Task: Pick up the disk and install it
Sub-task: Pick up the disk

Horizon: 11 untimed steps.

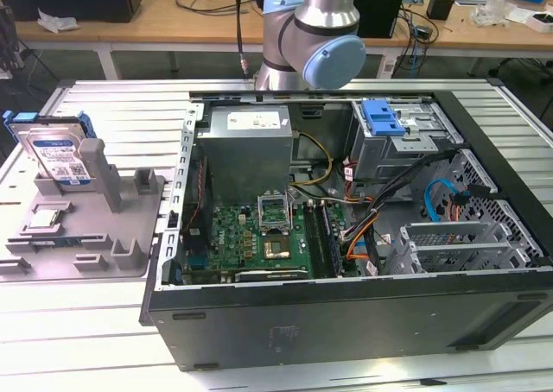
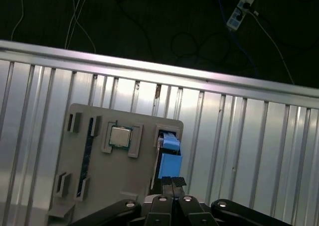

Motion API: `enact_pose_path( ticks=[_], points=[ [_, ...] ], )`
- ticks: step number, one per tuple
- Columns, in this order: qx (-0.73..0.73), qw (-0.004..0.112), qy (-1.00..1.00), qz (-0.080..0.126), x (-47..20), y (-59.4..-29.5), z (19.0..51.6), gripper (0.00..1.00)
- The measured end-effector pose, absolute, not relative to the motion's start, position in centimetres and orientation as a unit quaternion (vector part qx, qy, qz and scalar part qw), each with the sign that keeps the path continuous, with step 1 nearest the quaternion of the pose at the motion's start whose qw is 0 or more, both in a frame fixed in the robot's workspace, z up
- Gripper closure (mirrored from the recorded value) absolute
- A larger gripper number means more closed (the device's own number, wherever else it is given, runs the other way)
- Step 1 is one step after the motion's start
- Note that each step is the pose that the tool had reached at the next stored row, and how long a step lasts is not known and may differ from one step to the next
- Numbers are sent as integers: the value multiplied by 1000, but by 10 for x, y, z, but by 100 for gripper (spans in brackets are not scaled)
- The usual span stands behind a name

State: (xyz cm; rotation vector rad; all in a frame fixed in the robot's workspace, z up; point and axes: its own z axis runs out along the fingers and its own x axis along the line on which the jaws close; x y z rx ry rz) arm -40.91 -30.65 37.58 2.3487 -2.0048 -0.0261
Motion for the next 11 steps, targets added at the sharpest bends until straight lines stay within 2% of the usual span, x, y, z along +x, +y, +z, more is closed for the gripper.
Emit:
enact_pose_path(
  ticks=[4,5,6,7,8,9,11],
  points=[
    [760,27,-649,-8,-409,-306,376,89],
    [760,27,-649,-8,-409,-307,376,76],
    [760,27,-649,-8,-409,-306,375,76],
    [760,27,-649,-8,-409,-306,375,64],
    [760,27,-649,-8,-409,-306,374,46],
    [759,27,-650,-8,-409,-306,373,40],
    [748,27,-663,-9,-409,-306,373,40]
  ],
)
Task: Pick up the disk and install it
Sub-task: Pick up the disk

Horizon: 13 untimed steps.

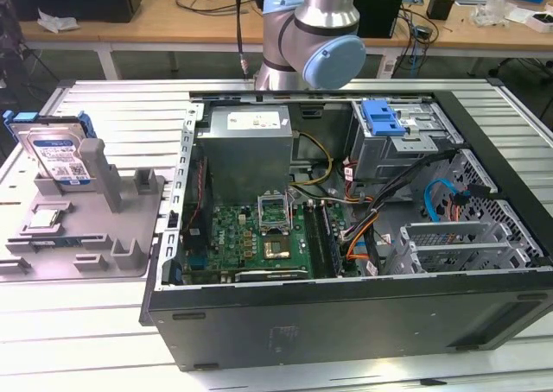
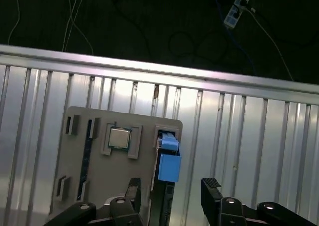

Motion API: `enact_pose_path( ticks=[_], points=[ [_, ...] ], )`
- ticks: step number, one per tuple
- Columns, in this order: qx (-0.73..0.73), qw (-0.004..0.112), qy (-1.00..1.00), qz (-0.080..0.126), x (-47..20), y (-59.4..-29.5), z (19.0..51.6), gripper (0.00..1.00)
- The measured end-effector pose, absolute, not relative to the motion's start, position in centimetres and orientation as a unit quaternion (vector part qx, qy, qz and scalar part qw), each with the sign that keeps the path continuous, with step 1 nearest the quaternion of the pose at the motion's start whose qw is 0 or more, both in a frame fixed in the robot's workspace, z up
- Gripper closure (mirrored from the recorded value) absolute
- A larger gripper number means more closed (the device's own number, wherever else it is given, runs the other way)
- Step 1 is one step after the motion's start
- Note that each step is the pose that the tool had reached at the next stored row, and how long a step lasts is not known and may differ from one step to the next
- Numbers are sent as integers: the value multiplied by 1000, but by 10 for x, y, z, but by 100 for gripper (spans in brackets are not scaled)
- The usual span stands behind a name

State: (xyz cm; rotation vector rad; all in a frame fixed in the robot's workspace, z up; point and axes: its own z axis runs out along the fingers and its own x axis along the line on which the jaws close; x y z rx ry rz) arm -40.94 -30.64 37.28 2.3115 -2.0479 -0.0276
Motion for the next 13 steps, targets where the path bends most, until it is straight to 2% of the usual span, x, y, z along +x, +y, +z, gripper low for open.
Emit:
enact_pose_path(
  ticks=[13],
  points=[
    [709,27,-704,-10,-409,-306,367,40]
  ],
)
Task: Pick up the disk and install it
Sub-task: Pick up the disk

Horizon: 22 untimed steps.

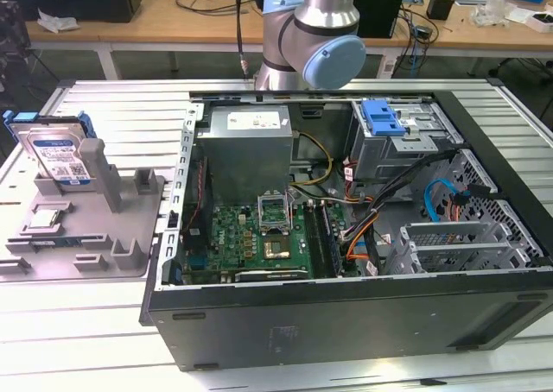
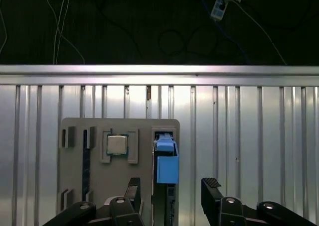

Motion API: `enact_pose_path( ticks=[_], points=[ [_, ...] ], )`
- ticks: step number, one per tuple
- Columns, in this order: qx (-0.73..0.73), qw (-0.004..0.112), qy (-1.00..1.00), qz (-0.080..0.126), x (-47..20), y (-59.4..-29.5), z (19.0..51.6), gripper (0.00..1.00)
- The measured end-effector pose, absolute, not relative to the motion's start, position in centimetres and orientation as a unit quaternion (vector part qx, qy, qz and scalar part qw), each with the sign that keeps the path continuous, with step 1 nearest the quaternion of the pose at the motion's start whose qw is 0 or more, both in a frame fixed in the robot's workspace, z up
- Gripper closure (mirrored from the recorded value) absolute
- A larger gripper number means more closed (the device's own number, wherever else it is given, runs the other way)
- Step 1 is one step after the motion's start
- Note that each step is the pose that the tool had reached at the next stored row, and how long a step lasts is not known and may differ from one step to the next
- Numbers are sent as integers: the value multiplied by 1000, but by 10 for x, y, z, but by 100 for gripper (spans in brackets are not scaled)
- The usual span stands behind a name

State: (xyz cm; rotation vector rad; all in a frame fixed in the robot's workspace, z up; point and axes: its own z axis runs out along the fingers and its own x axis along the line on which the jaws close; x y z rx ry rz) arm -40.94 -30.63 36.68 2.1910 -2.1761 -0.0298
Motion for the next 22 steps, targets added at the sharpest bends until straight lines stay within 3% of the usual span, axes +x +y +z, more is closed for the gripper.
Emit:
enact_pose_path(
  ticks=[9,11,22],
  points=[
    [709,29,-704,-8,-411,-305,359,40],
    [709,29,-704,-7,-412,-304,357,49],
    [709,30,-705,-6,-413,-305,350,49]
  ],
)
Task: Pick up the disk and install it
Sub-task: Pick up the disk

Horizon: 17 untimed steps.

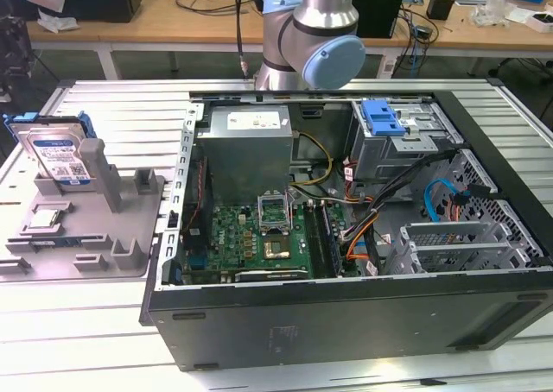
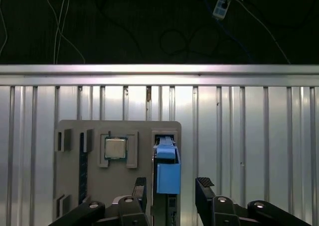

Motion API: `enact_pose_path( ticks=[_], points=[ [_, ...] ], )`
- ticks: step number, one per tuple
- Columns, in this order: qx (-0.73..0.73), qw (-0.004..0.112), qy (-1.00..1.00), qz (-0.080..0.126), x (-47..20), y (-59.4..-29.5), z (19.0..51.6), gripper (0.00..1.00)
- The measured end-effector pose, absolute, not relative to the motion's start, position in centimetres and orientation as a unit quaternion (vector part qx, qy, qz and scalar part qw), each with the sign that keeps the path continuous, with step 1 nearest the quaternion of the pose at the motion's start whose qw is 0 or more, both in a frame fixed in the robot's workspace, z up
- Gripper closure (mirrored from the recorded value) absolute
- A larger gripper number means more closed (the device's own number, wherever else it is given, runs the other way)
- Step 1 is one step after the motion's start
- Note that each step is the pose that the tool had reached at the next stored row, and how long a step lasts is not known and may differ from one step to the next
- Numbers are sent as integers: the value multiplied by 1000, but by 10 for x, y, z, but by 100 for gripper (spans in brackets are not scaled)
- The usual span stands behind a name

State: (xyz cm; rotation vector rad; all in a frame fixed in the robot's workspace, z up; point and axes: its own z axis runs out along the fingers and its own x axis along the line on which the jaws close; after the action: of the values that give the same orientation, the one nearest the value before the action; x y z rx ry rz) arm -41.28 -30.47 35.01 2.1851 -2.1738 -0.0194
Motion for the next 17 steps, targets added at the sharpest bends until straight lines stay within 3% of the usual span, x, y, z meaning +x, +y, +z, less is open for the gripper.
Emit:
enact_pose_path(
  ticks=[17],
  points=[
    [709,30,-705,-6,-412,-309,339,49]
  ],
)
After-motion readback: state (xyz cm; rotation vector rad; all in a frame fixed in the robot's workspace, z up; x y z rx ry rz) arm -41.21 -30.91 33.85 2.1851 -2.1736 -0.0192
